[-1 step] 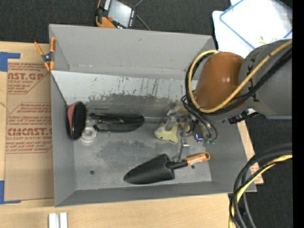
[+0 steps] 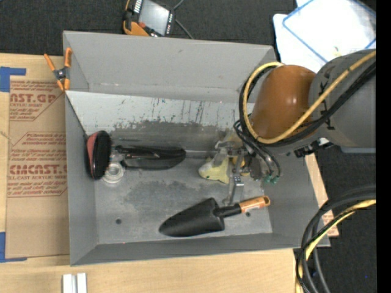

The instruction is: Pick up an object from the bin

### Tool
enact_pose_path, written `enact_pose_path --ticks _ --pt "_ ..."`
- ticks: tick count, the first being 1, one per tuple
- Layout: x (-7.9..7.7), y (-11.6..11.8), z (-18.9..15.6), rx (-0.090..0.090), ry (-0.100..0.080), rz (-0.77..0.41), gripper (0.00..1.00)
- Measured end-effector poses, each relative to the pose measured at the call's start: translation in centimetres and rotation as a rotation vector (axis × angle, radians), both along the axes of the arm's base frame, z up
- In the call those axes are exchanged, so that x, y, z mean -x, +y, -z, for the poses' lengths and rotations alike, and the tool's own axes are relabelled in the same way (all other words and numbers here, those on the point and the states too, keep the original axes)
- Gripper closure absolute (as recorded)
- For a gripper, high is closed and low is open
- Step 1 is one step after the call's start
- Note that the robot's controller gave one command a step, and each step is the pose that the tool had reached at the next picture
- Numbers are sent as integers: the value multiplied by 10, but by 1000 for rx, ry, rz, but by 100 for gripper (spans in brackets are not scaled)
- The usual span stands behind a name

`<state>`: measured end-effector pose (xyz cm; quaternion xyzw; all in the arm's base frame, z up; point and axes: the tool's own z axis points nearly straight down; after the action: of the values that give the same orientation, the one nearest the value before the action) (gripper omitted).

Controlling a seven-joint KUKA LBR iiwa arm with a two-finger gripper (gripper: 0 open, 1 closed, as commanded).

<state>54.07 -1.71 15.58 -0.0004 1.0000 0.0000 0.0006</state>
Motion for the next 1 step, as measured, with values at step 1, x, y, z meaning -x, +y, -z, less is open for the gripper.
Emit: enact_pose_path --ticks 1 --pt "38 -78 87 0 6 -112 0"
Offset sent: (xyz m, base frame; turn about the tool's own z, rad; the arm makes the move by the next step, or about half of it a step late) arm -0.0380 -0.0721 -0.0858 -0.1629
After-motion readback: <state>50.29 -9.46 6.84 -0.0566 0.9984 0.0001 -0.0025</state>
